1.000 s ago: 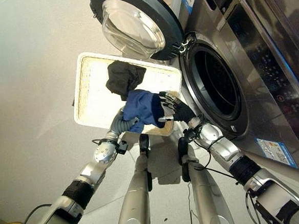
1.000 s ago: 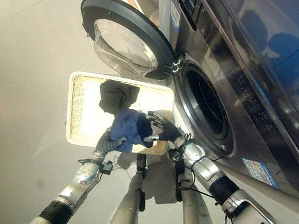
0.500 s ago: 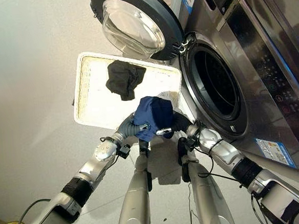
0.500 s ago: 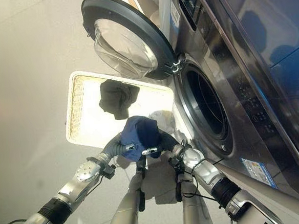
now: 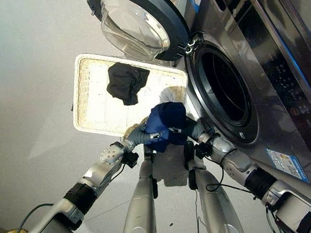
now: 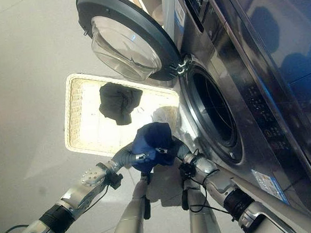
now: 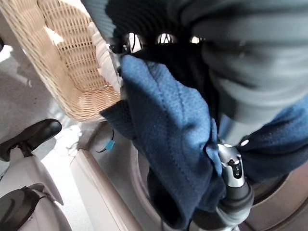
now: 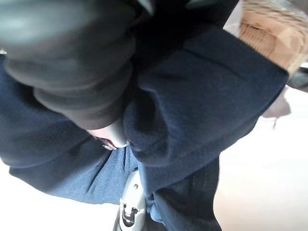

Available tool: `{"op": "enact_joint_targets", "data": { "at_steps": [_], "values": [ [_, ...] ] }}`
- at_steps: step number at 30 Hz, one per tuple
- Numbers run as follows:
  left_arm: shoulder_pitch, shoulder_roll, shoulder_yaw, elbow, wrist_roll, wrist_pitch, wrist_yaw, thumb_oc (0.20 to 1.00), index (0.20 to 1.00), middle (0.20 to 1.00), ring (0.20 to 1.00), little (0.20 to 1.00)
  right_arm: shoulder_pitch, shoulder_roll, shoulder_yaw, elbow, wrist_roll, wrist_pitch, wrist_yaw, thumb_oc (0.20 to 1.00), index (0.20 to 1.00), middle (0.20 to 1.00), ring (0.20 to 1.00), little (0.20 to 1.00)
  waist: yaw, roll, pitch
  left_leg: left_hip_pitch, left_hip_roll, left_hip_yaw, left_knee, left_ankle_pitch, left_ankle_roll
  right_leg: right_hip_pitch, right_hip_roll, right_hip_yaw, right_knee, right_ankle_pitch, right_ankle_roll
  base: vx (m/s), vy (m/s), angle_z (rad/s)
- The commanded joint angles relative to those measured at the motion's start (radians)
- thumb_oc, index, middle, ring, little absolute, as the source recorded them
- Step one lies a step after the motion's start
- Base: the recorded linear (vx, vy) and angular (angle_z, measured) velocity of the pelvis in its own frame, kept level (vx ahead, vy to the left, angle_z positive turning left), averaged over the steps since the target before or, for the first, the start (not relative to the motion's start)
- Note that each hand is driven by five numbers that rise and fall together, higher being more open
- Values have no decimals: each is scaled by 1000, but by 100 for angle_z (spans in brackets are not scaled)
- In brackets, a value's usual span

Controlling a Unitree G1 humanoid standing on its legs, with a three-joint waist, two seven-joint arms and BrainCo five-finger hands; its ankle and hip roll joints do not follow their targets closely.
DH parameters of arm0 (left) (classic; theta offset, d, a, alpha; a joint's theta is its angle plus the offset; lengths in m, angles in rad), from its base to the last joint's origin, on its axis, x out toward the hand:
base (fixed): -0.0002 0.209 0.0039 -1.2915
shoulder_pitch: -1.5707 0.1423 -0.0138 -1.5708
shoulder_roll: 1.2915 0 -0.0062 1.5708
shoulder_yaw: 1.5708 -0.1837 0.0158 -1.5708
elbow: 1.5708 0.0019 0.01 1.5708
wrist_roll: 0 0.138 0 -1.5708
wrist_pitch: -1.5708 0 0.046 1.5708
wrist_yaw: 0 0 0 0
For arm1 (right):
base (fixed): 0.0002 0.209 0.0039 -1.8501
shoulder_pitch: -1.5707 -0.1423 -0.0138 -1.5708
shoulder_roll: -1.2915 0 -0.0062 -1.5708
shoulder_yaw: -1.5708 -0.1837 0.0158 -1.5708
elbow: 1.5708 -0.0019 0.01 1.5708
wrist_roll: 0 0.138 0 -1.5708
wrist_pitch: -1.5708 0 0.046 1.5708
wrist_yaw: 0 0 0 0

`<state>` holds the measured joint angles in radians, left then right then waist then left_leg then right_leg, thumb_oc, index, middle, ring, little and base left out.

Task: Put the clothes into the washing machine.

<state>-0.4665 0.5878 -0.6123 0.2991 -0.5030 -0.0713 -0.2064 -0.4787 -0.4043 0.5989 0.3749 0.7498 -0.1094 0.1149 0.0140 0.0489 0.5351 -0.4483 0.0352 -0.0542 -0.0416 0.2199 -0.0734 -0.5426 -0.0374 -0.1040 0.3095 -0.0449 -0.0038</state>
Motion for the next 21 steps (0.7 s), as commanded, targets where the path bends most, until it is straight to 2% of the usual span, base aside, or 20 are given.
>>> {"op": "enact_joint_targets", "data": {
  "at_steps": [1,2,3,6,10,11,13,14,16,19,21],
  "values": [
    [-12,-46,-29,-44,75,34,30,288,288,288,288,288,2,78,-7,-88,120,-107,17,200,200,200,200,200,-32,-3,-15,7,-74,54,17,-57,26,43,-9,6,-205,166,85,31,3,-7],
    [-10,-48,-33,-35,92,38,59,614,614,614,614,614,6,82,-10,-82,134,-111,15,200,200,200,200,200,-33,-3,-15,5,-74,55,17,-57,25,40,-8,7,-207,167,84,33,1,-14],
    [-8,-49,-37,-21,115,50,109,1000,1000,1000,1000,1000,10,85,-13,-70,156,-116,11,200,200,200,200,200,-35,-2,-15,2,-74,56,17,-56,24,37,-8,8,-209,168,84,36,3,-17],
    [-6,-51,-41,23,184,34,260,1000,1000,1000,1000,1000,9,89,-20,-28,168,-133,-7,200,200,200,200,200,-36,2,-15,-8,-73,58,17,-54,23,26,-4,14,-210,169,81,32,-10,-15],
    [-2,-65,-8,110,186,36,557,1000,1000,1000,1000,1000,-9,89,-37,50,177,-153,-31,200,200,200,200,200,-31,7,-15,-26,-76,55,25,-53,22,10,0,20,-205,167,76,40,-56,-11],
    [5,-82,23,157,211,16,672,1000,1000,1000,1000,1000,-16,94,-54,85,217,-164,-36,200,200,200,200,200,-27,8,-15,-36,-76,53,28,-50,21,2,0,20,-202,167,75,32,-76,-4],
    [8,-89,36,172,205,10,700,1000,1000,1000,1000,1000,-20,96,-63,98,237,-169,-38,200,200,200,200,200,-26,9,-15,-40,-76,53,30,-50,20,-2,0,20,-201,166,75,28,-64,-1],
    [19,-108,74,200,176,-21,758,1000,1000,1000,1000,1000,-33,101,-95,133,300,-184,-44,200,200,200,200,200,-21,12,-15,-50,-76,53,32,-48,18,-12,-1,17,-199,167,74,31,-60,1],
    [23,-114,83,207,169,-35,771,1000,1000,1000,1000,1000,-37,100,-106,145,322,-188,-39,200,200,200,200,200,-20,13,-15,-52,-76,53,32,-48,18,-14,-1,16,-198,167,74,29,-50,0],
    [47,-155,164,262,154,-69,856,1000,1000,1000,1000,1000,-87,117,-267,234,560,-233,-38,200,200,200,200,200,-8,34,-15,-75,-77,57,40,-47,12,-39,-10,4,-182,163,74,59,-63,-1],
    [48,-161,180,273,137,-70,859,1000,1000,1000,1000,1000,-108,116,-316,251,608,-250,-42,200,200,200,200,200,-6,41,-15,-81,-76,59,43,-48,10,-48,-11,1,-174,161,74,46,-28,-2]
  ]
}}
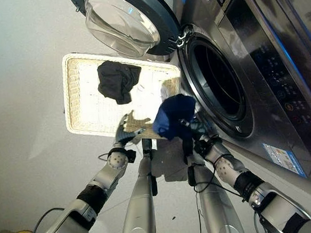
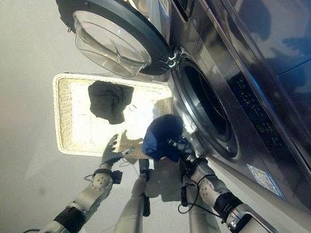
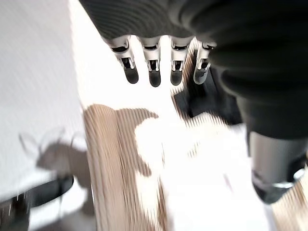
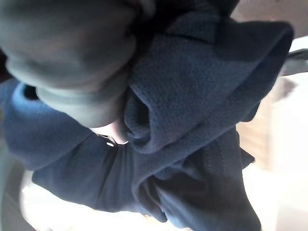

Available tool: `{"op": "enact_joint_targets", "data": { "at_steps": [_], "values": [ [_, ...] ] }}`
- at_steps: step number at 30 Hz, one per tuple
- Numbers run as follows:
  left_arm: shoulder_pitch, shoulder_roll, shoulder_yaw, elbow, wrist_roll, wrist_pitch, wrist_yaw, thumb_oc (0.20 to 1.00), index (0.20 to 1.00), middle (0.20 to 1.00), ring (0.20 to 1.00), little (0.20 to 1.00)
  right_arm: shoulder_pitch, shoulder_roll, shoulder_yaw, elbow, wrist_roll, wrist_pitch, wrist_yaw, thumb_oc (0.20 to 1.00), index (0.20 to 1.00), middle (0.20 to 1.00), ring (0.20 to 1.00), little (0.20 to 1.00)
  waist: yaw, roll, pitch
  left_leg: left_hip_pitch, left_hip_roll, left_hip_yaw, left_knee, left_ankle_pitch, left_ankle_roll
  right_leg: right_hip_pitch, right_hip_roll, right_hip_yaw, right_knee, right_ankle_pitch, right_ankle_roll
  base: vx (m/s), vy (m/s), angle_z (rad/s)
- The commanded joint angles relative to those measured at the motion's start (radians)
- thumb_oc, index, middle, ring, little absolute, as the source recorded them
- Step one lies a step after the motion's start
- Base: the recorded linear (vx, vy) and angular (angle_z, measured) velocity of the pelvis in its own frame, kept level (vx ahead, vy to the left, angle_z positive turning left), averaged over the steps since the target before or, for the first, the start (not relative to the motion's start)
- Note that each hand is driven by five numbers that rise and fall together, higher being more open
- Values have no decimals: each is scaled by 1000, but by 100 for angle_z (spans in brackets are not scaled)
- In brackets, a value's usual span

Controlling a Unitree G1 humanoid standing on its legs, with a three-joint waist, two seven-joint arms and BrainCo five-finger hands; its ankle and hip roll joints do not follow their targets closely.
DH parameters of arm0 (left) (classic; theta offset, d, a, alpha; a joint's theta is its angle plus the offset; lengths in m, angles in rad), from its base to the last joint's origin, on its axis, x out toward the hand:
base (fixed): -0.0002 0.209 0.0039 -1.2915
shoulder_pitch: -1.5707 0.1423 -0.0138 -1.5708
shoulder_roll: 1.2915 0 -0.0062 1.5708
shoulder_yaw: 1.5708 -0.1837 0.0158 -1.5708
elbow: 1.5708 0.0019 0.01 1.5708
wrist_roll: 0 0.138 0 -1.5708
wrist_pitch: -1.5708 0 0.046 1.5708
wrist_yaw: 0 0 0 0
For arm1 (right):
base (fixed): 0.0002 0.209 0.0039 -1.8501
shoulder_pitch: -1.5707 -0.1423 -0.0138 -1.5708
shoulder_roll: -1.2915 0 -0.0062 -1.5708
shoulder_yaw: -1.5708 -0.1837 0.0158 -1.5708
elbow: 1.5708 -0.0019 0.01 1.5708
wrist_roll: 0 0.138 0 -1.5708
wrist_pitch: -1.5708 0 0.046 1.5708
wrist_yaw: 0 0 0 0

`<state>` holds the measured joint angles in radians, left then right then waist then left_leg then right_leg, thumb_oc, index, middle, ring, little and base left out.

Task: Put the clothes into the washing machine.

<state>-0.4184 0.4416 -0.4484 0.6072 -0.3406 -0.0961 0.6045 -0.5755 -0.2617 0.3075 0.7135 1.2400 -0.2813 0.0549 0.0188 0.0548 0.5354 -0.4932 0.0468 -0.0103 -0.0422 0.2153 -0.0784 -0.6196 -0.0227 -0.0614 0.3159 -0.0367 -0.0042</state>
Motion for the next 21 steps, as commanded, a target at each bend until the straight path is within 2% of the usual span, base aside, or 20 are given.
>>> {"op": "enact_joint_targets", "data": {
  "at_steps": [1,2,3,7,9,10,12,13,14,15,16,17,19,20,21],
  "values": [
    [0,-22,29,-25,-49,-39,45,1000,1000,1000,1000,1000,-38,-30,-75,-68,165,-100,7,200,200,200,200,200,-9,44,-15,-42,-87,19,45,-44,14,22,-28,-44,-173,149,75,41,-8,0],
    [-1,-28,37,-16,-56,-36,38,1000,1000,1000,1000,1000,-60,-37,-109,-51,184,-100,4,200,200,200,200,200,-8,51,-15,-46,-87,22,48,-44,13,16,-30,-46,-167,147,76,68,-7,2],
    [2,-36,46,0,-73,-19,24,1000,1000,1000,1000,1000,-103,-54,-169,-22,235,-130,-13,200,200,200,200,200,-4,65,-15,-56,-88,27,56,-46,10,3,-35,-53,-156,145,77,62,0,-1],
    [25,-47,40,26,-97,-2,20,1000,1000,1000,1000,1000,-196,-115,-275,39,321,-163,-56,200,200,200,200,200,7,93,-15,-81,-91,30,75,-49,8,-21,-43,-59,-133,135,76,49,-6,-6],
    [44,-46,28,41,-106,-4,18,1000,1000,1000,1000,1000,-240,-159,-323,61,383,-199,-93,200,200,200,200,200,13,106,-15,-92,-91,31,83,-51,9,-31,-46,-63,-118,126,74,49,-16,1],
    [66,-45,19,48,-111,-8,14,1000,1000,1000,1000,1000,-269,-198,-360,59,451,-243,-114,200,200,200,200,200,17,116,-15,-100,-90,32,90,-53,9,-40,-46,-66,-102,117,72,44,-3,-2],
    [84,-45,12,50,-109,-14,11,1000,1000,1000,1000,1000,-285,-224,-390,58,529,-283,-99,200,200,200,200,200,21,123,-15,-108,-90,32,100,-57,10,-49,-48,-68,-87,108,70,54,-7,2],
    [106,-40,8,51,-110,-18,2,1000,1000,1000,1000,1000,-294,-249,-420,46,618,-333,-78,200,200,200,200,200,22,127,-15,-103,-93,31,109,-72,10,-47,-50,-68,-68,86,70,38,-11,3],
    [109,-37,8,51,-111,-19,-3,1000,1000,1000,1000,1000,-302,-259,-432,40,682,-356,-42,200,200,200,200,200,24,131,-15,-115,-93,31,113,-64,11,-57,-49,-68,-67,96,68,44,-33,4],
    [129,-32,5,48,-117,-26,-16,1000,1000,1000,1000,1000,-324,-271,-499,-10,732,-447,-42,200,200,200,200,200,24,136,-15,-120,-96,26,119,-69,16,-63,-47,-69,-56,89,67,-1,-37,6],
    [132,-28,2,45,-118,-26,-20,1000,1000,1000,1000,1000,-331,-275,-519,-30,732,-476,-48,200,200,200,200,200,24,137,-15,-122,-97,25,121,-69,17,-65,-46,-68,-54,89,67,52,-70,6],
    [143,-8,-7,32,-124,-17,-32,1000,1000,1000,1000,1000,-350,-286,-562,-109,732,-597,-86,200,200,200,200,200,25,137,-15,-116,-101,23,126,-84,19,-61,-48,-69,-43,73,69,16,-45,5],
    [143,-2,-10,25,-124,-11,-37,1000,1000,1000,1000,1000,-353,-285,-572,-141,732,-643,-91,200,200,200,200,200,25,138,-15,-127,-100,23,128,-75,21,-70,-47,-70,-44,86,68,-5,-22,6],
    [147,7,-15,17,-120,-4,-43,1000,1000,1000,1000,1000,-364,-293,-588,-183,732,-689,-92,200,200,200,200,200,24,138,-15,-129,-99,23,131,-76,22,-73,-45,-70,-42,88,67,15,3,10],
    [150,25,-19,-1,-128,12,-53,1000,1000,1000,1000,1000,-371,-306,-596,-232,732,-726,-94,853,853,853,853,853,22,137,-15,-129,-100,24,139,-80,23,-73,-44,-71,-37,87,66,26,10,8]
  ]
}}
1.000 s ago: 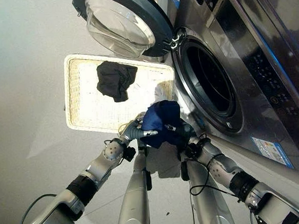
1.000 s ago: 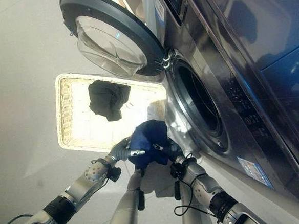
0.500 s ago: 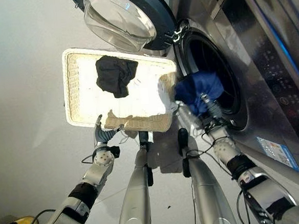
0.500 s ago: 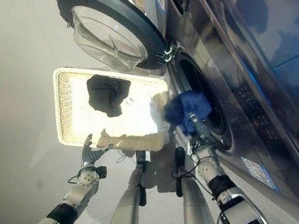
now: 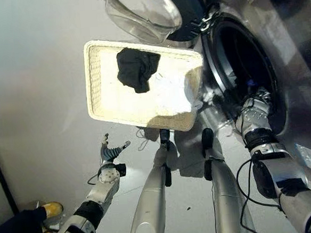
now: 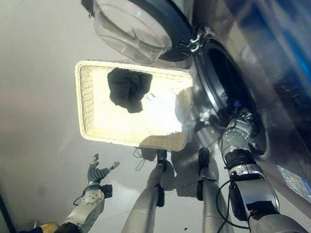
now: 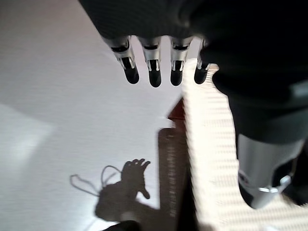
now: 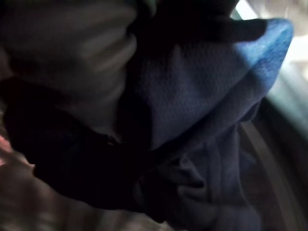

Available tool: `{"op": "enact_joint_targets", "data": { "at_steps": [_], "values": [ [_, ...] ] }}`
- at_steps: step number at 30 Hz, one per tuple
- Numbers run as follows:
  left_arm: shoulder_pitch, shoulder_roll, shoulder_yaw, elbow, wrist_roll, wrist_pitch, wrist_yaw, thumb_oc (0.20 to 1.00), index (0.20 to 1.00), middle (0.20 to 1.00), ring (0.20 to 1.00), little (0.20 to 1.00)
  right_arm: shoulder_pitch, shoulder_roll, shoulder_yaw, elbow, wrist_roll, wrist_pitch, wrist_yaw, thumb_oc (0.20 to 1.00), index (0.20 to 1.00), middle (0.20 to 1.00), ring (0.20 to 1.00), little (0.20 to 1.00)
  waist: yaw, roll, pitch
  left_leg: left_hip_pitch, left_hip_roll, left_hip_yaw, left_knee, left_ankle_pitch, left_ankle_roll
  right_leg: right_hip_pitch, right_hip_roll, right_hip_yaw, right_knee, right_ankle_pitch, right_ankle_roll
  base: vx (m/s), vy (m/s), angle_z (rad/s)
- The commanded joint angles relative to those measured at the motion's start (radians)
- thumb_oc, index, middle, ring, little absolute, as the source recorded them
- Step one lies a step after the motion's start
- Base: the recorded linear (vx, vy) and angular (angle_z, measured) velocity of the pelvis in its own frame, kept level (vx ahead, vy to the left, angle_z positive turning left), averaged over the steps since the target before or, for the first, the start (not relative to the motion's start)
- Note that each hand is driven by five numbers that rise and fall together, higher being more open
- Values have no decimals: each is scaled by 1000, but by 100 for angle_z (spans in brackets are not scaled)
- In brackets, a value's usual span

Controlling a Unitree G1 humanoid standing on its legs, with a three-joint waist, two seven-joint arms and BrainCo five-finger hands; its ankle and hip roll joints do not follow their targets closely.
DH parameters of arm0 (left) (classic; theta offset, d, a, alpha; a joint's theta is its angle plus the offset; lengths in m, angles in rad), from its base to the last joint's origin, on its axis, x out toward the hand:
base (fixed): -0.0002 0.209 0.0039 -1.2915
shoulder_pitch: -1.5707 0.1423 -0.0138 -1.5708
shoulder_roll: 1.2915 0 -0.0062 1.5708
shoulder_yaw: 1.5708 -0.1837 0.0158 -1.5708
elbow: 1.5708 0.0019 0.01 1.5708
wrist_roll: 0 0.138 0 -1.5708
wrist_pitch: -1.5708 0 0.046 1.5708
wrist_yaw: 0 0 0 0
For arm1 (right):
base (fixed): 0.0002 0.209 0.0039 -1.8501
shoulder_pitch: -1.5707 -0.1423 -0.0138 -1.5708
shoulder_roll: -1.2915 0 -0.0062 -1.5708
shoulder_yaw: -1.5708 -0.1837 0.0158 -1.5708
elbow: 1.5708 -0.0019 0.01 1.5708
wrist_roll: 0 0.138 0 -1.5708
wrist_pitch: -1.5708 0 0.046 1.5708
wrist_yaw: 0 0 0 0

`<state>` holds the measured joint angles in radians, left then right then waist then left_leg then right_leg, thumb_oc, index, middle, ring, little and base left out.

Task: Put the clothes into the washing machine.

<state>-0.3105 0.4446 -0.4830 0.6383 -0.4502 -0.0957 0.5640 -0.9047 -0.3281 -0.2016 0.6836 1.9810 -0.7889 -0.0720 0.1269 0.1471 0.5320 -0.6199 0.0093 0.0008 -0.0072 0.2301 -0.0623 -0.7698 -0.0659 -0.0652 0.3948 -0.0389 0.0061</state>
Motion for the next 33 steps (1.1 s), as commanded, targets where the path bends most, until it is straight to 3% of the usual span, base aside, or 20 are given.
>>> {"op": "enact_joint_targets", "data": {
  "at_steps": [1,5,7,9,10,11,12,13,15,18,22,23,25,26,30,33],
  "values": [
    [45,27,14,-42,-24,23,-16,1000,1000,1000,1000,1000,-47,-245,-88,-220,-9,-228,30,1000,1000,1000,1000,1000,-86,44,-12,-2,-63,13,109,-98,7,77,-1,-66,-113,88,55,30,34,4],
    [46,30,15,-57,-37,35,-23,1000,1000,1000,1000,1000,-60,-259,-77,-253,-9,-194,-2,1000,1000,1000,1000,1000,-92,42,-12,-4,-66,15,119,-101,11,75,1,-58,-111,91,55,10,39,0],
    [46,27,16,-68,-38,43,-24,1000,1000,1000,1000,1000,-55,-265,-53,-228,-9,-112,-32,1000,1000,1000,1000,1000,-94,44,-12,-5,-68,14,120,-98,12,75,1,-51,-113,93,55,4,39,-5],
    [42,21,14,-74,-40,46,-26,1000,1000,1000,1000,1000,-43,-271,-6,-151,-9,45,-101,1000,1000,1000,1000,1000,-95,47,-12,-3,-70,19,117,-93,12,75,0,-48,-119,97,54,0,49,-3],
    [40,19,13,-74,-40,47,-25,1000,1000,1000,1000,1000,-43,-271,4,-134,-9,78,-116,1000,1000,1000,1000,1000,-96,47,-12,-4,-70,19,116,-92,11,74,0,-48,-121,98,54,-6,46,1],
    [35,17,10,-72,-44,43,-22,1000,1000,1000,1000,1000,-35,-266,29,-84,-9,175,-168,1000,1000,1000,1000,1000,-95,46,-12,-4,-69,21,112,-90,11,75,-2,-50,-128,101,55,0,0,0],
    [34,16,9,-70,-44,40,-20,1000,1000,1000,1000,1000,-29,-262,39,-61,-9,215,-179,1000,1000,1000,1000,1000,-94,46,-12,-5,-70,22,110,-89,11,76,-3,-52,-132,103,55,0,0,0],
    [31,8,7,-66,-38,25,-1,1000,1000,1000,1000,1000,-12,-243,67,-7,-9,302,-180,1000,1000,1000,1000,1000,-90,42,-12,-7,-68,25,102,-86,13,77,-2,-56,-144,108,55,-26,7,-5],
    [29,5,5,-65,-35,5,26,1000,1000,1000,1000,1000,5,-229,95,41,-9,371,-152,1000,1000,1000,1000,1000,-87,37,-12,-11,-64,28,95,-81,13,77,0,-59,-152,112,54,-26,3,-6],
    [24,1,4,-67,-29,-56,40,1000,1000,1000,1000,1000,26,-199,126,88,-28,412,-101,1000,1000,1000,1000,1000,-85,32,-12,-15,-62,30,88,-78,11,75,5,-58,-157,114,52,-18,12,-7],
    [-4,-7,0,-98,-20,-113,36,1000,1000,1000,1000,1000,61,-141,170,143,-183,476,-1,1000,1000,1000,1000,1000,-82,28,-12,-17,-66,32,78,-75,13,72,9,-57,-167,120,51,-30,20,-13],
    [-18,-11,8,-115,-4,-133,66,1000,1000,1000,1000,1000,75,-116,203,150,-328,490,4,1000,1000,1000,1000,1000,-82,23,-12,-20,-68,33,78,-76,13,71,9,-58,-175,125,51,-32,24,0],
    [-22,-12,12,-125,5,-141,86,1000,1000,1000,1000,1000,83,-109,219,152,-414,509,2,1000,1000,1000,1000,1000,-82,19,-12,-19,-69,33,77,-76,13,73,8,-59,-180,128,51,-35,31,2],
    [-34,-8,39,-143,46,-151,140,1000,1000,1000,1000,1000,112,-96,257,148,-550,517,-1,1000,1000,1000,1000,1000,-84,7,-12,-19,-69,37,75,-74,12,79,8,-59,-197,137,50,-37,38,0],
    [-52,4,90,-161,174,-145,241,1000,1000,1000,1000,1000,187,-61,304,120,-709,529,3,1000,1000,1000,1000,1000,-95,-19,-12,-15,-68,39,77,-79,11,84,10,-53,-216,151,53,-28,43,1],
    [-90,13,118,-158,257,-82,281,1000,1000,1000,1000,1000,248,-32,365,74,-867,518,-27,1000,1000,1000,1000,1000,-112,-46,-12,-11,-70,43,82,-85,13,86,13,-42,-236,168,55,-25,64,-1]
  ]
}}
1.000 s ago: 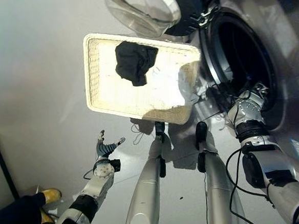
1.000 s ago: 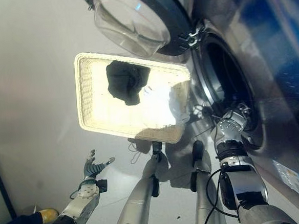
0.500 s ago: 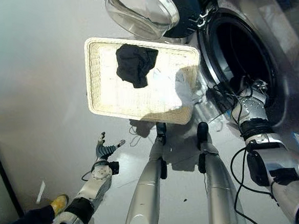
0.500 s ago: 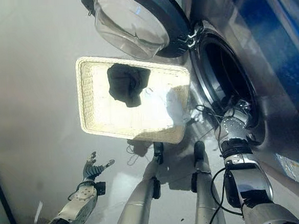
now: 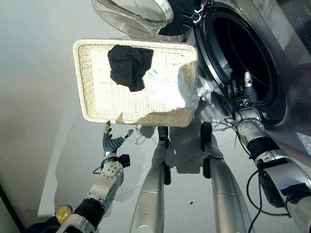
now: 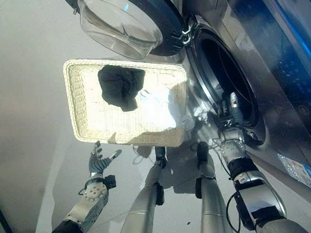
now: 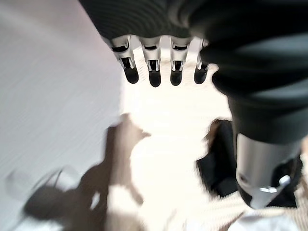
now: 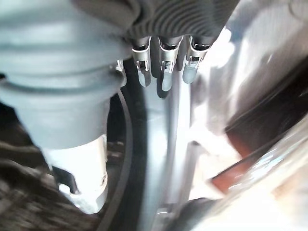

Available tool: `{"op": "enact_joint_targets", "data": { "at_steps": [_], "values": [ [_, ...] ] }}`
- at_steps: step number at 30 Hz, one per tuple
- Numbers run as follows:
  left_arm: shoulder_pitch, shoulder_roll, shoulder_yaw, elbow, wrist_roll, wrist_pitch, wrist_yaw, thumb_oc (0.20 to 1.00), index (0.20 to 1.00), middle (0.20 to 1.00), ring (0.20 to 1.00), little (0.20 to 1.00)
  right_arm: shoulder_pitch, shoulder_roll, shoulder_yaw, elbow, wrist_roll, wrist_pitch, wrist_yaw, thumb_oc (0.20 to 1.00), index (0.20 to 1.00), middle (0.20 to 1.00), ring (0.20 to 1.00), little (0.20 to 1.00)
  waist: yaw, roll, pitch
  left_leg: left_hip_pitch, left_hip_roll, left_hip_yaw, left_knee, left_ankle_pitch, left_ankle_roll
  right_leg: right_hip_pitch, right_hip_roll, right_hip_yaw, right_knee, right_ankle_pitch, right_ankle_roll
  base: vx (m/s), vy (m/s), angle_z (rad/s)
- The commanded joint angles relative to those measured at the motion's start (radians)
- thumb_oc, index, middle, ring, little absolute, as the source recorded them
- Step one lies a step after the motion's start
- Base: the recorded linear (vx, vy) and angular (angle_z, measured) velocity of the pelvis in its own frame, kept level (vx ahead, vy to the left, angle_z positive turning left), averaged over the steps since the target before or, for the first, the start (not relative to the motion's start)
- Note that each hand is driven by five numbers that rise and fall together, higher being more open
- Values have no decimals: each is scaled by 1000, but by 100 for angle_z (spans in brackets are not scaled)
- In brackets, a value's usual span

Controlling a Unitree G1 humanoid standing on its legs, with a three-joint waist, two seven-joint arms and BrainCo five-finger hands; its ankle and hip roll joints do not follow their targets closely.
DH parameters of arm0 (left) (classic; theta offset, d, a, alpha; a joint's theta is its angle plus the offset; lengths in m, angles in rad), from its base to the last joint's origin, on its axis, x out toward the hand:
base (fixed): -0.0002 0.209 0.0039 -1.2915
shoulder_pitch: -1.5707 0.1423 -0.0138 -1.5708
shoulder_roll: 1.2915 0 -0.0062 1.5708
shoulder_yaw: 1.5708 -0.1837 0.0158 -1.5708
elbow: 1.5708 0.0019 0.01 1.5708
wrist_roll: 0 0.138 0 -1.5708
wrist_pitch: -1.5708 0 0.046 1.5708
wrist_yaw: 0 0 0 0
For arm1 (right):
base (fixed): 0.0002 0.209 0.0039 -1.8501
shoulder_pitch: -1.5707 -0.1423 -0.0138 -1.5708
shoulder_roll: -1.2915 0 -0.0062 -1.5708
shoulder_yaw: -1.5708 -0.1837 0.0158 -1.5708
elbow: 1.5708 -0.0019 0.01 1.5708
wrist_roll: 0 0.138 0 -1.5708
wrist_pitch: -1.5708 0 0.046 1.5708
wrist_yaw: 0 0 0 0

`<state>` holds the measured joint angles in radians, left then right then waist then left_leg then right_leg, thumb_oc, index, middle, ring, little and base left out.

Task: Put the clothes into the washing machine.

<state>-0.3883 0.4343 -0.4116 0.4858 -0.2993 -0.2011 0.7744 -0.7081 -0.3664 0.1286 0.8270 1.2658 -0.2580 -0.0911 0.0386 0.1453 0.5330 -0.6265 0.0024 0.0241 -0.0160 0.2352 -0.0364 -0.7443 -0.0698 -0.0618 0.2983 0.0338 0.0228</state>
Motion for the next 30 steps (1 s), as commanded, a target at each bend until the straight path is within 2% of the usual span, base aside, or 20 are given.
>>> {"op": "enact_joint_targets", "data": {
  "at_steps": [1,3,8,10,14,16,19,24,28,30],
  "values": [
    [-12,23,47,-6,106,23,71,1000,1000,1000,1000,1000,51,6,35,-69,-151,-13,-8,1000,1000,1000,1000,1000,-24,-44,-13,-5,-63,20,91,-90,-13,60,17,-46,-139,96,38,-21,79,-1],
    [-60,19,66,35,118,68,84,1000,1000,1000,1000,1000,97,22,90,-116,-229,6,-23,1000,1000,1000,1000,1000,-48,-66,-13,-3,-66,29,108,-100,-13,58,18,-32,-157,115,40,-18,146,-4],
    [-128,16,89,97,105,113,107,1000,1000,1000,1000,1000,144,32,142,-161,-282,40,-28,1000,1000,1000,1000,1000,-80,-91,-13,-1,-66,49,124,-112,-14,56,17,-10,-182,135,45,-16,148,-24],
    [-209,20,108,172,71,170,138,1000,1000,1000,1000,1000,175,39,182,-182,-313,60,-20,1000,1000,1000,1000,1000,-111,-110,-13,2,-63,71,133,-122,-16,51,21,12,-196,148,49,-15,239,-23],
    [-309,43,135,255,-5,205,154,1000,1000,1000,1000,1000,206,45,225,-202,-309,76,-6,1000,1000,1000,1000,1000,-154,-140,-13,-11,-71,104,179,-149,-17,32,21,41,-202,163,50,-8,164,-22],
    [-324,49,140,273,-15,210,159,1000,1000,1000,1000,1000,212,48,231,-209,-289,83,3,1000,1000,1000,1000,1000,-162,-147,-13,-17,-74,111,196,-158,-17,26,19,47,-201,165,51,-3,93,-8],
    [-374,68,153,333,-40,227,162,1000,1000,1000,1000,1000,236,68,235,-214,-145,109,30,1000,1000,1000,1000,1000,-188,-166,-13,-35,-79,131,243,-187,-20,8,17,64,-199,170,51,4,96,-6],
    [-476,93,162,477,-92,252,194,1000,1000,1000,1000,1000,285,95,264,-188,-184,103,43,1000,1000,1000,1000,1000,-244,-190,-13,-72,-71,162,349,-264,-14,-38,21,105,-175,168,48,14,145,-11],
    [-537,119,171,563,-136,243,238,1000,1000,1000,1000,1000,306,91,286,-164,-191,104,80,1000,1000,1000,1000,1000,-271,-202,-13,-110,-59,175,403,-297,-12,-80,19,123,-156,164,48,21,112,-8],
    [-570,137,176,590,-159,262,270,1000,1000,1000,1000,1000,321,89,298,-163,-193,98,91,1000,1000,1000,1000,1000,-283,-209,-13,-134,-53,180,422,-310,-11,-108,19,128,-148,165,50,17,55,-1]
  ]
}}
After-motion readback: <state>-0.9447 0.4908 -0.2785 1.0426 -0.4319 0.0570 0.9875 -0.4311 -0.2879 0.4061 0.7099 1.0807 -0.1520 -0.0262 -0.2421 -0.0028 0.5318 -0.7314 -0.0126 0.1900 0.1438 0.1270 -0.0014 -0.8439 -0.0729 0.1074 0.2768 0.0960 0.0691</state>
